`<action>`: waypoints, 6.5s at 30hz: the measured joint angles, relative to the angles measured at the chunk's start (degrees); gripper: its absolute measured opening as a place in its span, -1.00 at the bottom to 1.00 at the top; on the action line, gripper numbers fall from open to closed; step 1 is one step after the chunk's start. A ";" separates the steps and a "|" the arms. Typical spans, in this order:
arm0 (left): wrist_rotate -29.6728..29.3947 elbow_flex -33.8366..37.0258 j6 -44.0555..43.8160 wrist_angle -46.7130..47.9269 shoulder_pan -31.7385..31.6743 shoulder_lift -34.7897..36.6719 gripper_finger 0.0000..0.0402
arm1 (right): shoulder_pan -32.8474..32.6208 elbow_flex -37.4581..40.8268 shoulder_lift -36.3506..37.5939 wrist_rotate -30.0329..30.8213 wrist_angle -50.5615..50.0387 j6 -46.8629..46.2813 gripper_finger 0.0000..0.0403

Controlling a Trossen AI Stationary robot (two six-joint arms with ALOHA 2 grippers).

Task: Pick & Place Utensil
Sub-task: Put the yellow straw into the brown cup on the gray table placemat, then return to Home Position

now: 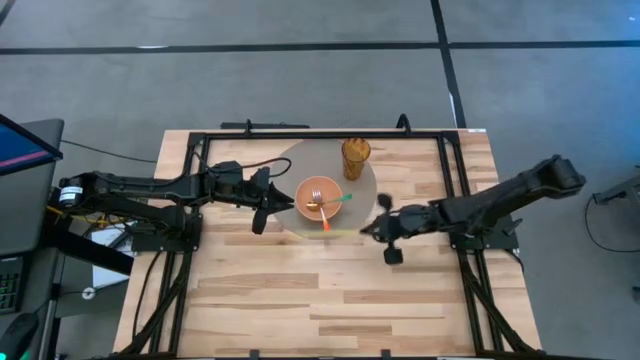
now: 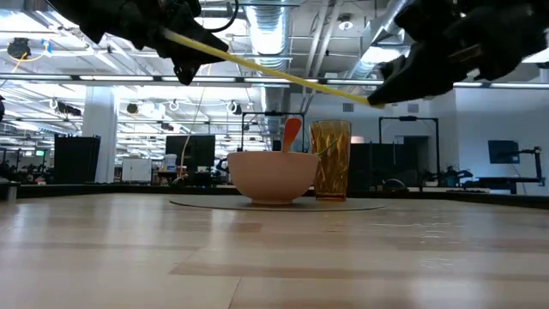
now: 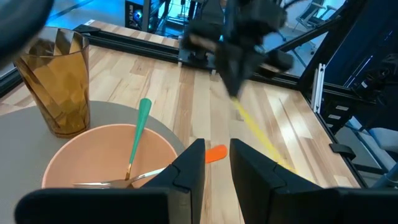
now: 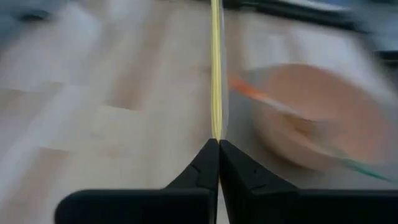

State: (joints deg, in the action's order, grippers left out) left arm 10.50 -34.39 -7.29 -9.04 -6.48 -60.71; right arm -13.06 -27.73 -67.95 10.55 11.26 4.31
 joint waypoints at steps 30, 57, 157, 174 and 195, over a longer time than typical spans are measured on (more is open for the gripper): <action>-8.98 0.00 0.00 0.20 0.00 0.00 -0.62 | 8.78 -13.20 19.92 63.04 -23.75 76.90 -1.00; -12.20 3.34 2.51 -2.13 0.00 0.02 -0.62 | 10.56 -31.54 15.62 55.33 -55.14 86.27 -1.00; -12.24 3.28 6.44 -7.89 0.02 13.89 -0.62 | 7.92 -31.41 0.66 43.40 -22.49 47.05 -0.67; -13.52 15.02 11.95 7.51 0.02 52.32 -0.62 | 4.51 -2.13 47.46 17.95 -24.90 5.21 -0.97; -12.16 25.50 9.62 5.38 0.07 60.65 -0.62 | 1.72 19.06 67.74 2.68 -13.71 1.48 -1.00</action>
State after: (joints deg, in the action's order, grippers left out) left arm -1.66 -8.89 2.33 -3.66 -6.42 -0.05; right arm -11.34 -8.66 -0.21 13.23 -2.45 5.79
